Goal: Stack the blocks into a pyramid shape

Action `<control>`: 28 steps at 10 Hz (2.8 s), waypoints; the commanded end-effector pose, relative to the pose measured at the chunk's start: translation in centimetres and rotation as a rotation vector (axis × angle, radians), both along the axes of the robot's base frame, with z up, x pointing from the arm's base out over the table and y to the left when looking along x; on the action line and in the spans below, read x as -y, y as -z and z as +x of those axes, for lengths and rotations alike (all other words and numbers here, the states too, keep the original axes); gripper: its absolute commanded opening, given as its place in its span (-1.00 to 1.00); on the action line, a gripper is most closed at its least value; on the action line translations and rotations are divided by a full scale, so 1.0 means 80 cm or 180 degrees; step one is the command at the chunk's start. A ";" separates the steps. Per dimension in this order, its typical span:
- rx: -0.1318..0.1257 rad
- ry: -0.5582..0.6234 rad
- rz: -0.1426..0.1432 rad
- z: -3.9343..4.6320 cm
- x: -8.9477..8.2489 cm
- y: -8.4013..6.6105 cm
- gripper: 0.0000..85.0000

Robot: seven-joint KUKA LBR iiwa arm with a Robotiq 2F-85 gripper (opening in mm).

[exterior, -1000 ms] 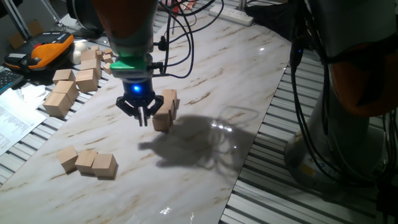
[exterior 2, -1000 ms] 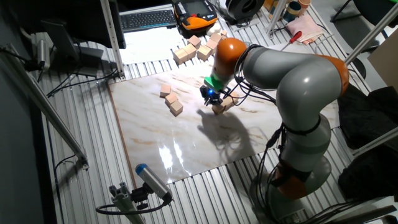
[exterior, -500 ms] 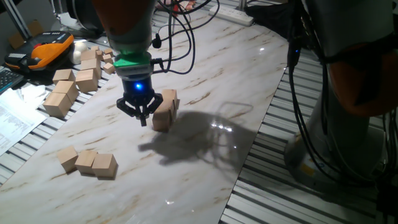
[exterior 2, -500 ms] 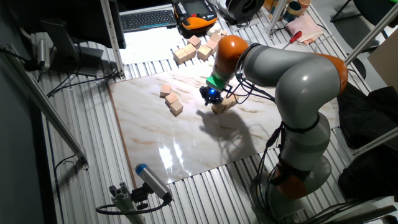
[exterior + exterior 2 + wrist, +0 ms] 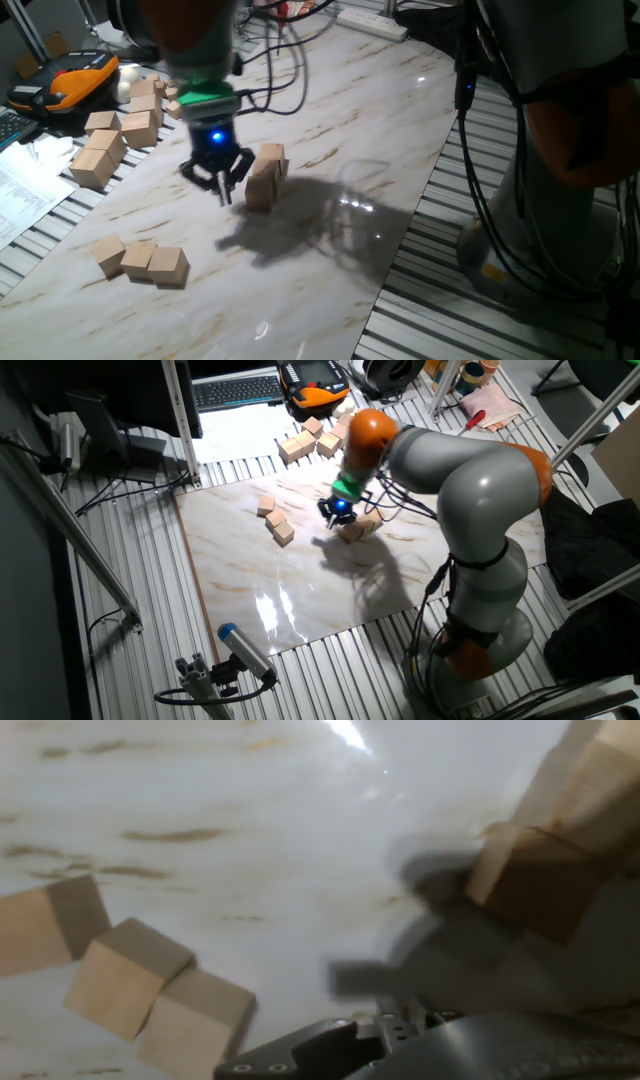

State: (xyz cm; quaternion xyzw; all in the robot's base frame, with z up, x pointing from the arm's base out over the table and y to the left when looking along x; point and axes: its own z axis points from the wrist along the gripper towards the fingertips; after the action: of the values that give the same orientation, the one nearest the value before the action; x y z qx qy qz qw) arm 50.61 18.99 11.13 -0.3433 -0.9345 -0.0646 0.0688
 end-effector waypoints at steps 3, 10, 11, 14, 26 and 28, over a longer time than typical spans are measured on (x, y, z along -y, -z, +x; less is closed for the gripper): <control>0.0046 0.0482 -0.0003 0.006 -0.050 0.011 0.20; 0.0138 0.1225 0.0146 0.025 -0.073 0.034 0.60; 0.0143 0.1242 0.0126 0.026 -0.076 0.038 0.60; 0.0140 0.1117 0.0210 0.027 -0.074 0.037 0.20; 0.0230 0.2769 -0.0049 0.027 -0.074 0.037 -1.00; 0.0276 0.3075 0.0021 0.027 -0.074 0.037 -1.00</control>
State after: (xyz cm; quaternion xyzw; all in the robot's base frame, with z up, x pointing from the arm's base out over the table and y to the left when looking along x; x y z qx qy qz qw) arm 52.73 24.94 8.18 -0.6406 -0.7604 -0.1063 0.0069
